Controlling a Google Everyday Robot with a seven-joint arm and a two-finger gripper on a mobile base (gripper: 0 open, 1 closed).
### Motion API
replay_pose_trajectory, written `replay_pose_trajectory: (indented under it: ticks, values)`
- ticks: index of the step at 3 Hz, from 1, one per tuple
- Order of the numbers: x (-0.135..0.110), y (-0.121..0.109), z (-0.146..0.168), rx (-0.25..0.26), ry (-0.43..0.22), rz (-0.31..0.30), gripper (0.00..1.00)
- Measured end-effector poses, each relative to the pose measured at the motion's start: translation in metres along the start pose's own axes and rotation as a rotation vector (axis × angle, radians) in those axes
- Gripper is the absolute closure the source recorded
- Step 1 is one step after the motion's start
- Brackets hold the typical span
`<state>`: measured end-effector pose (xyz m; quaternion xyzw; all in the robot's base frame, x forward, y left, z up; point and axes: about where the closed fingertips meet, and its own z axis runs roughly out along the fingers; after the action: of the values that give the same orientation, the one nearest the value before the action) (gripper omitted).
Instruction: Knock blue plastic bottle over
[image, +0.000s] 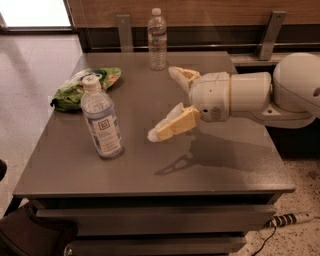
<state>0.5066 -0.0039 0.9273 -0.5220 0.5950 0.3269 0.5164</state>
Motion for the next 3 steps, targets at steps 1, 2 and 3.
replay_pose_trajectory:
  ticks: [1,2,3]
  values:
    - [0.002,0.000,0.031,-0.040,-0.068,-0.014,0.00]
    - [0.003,0.005,0.058,-0.085,-0.099,-0.019,0.00]
    - [0.004,0.016,0.080,-0.126,-0.132,-0.013,0.00]
